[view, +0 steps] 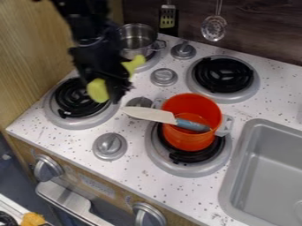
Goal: Move the yellow bottle in between the four burners but near the right burners
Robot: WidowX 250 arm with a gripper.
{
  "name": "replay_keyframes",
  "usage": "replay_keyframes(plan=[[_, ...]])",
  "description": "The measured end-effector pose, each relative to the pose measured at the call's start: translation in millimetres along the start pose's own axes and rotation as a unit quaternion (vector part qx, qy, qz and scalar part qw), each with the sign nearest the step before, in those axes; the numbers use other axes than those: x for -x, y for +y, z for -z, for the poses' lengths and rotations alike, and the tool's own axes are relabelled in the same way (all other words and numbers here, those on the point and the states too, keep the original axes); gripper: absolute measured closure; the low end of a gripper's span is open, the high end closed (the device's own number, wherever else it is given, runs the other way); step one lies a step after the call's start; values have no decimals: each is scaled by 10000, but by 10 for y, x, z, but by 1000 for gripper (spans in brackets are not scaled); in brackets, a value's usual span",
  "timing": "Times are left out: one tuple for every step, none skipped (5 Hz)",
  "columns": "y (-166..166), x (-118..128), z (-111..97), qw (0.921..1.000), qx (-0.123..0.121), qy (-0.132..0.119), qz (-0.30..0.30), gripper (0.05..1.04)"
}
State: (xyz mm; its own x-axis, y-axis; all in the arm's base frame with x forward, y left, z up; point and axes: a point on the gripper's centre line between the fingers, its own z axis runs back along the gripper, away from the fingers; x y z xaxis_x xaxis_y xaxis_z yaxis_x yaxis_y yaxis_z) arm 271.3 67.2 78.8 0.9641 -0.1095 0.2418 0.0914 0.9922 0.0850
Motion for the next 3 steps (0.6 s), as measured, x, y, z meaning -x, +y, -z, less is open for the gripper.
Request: replay_keyframes(plan=[[-139, -198, 78, 9996, -9, -145, 231, 415], [-166, -369, 201, 9998, 90, -38, 168, 415], [-176, -564, 353, 9998, 162, -9, 138, 416]])
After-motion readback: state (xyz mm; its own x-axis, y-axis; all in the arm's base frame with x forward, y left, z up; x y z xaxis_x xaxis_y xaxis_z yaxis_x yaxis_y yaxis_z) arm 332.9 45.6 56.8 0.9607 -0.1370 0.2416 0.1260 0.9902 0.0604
